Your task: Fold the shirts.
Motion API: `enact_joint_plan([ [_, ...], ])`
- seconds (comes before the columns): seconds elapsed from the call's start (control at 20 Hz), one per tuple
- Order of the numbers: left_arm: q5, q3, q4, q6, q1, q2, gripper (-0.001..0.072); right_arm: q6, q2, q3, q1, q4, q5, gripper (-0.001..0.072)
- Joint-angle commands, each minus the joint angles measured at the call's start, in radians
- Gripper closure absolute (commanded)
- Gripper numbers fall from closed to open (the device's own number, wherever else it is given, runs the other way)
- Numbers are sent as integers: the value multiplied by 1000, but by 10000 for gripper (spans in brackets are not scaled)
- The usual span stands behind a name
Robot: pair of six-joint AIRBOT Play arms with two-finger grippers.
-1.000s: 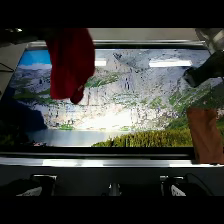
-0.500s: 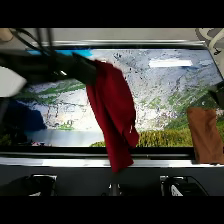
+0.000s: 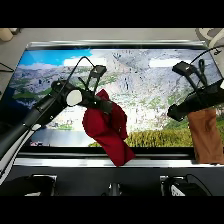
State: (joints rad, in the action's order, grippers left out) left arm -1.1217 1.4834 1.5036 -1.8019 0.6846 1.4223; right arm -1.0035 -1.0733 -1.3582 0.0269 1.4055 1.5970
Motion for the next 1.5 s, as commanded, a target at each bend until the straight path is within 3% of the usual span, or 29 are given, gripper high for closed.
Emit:
enact_joint_plan([
  [0.0,-206,53,68,115,-81,-27,-13,6,-27,112,1,-50,-3,25],
  [0.15,-289,-29,57,145,-230,-97,-13,34,-26,272,1,-127,-20,25],
  [0.35,-221,-305,-124,142,-355,-128,-13,79,-27,485,1,-278,-119,26],
  [0.45,-98,-441,-227,142,-357,-123,-9,108,-27,566,1,-362,-156,26],
  [0.5,-38,-493,-300,142,-356,-115,73,115,-27,595,1,-393,-182,26],
  [0.6,56,-565,-406,143,-342,-94,87,116,-27,628,1,-438,-248,26],
  [0.8,87,-582,-416,165,-312,-24,87,115,-57,659,3,-595,-412,26],
  [1.0,130,-582,-417,162,-301,24,107,153,-173,659,3,-745,-444,27],
  [1.1,148,-582,-417,161,-301,28,520,164,-219,659,11,-782,-460,28],
  [1.15,150,-578,-417,164,-301,28,677,163,-235,659,35,-782,-488,29],
  [1.45,147,-554,-416,188,-301,-14,678,116,-264,659,215,-786,-710,36],
])
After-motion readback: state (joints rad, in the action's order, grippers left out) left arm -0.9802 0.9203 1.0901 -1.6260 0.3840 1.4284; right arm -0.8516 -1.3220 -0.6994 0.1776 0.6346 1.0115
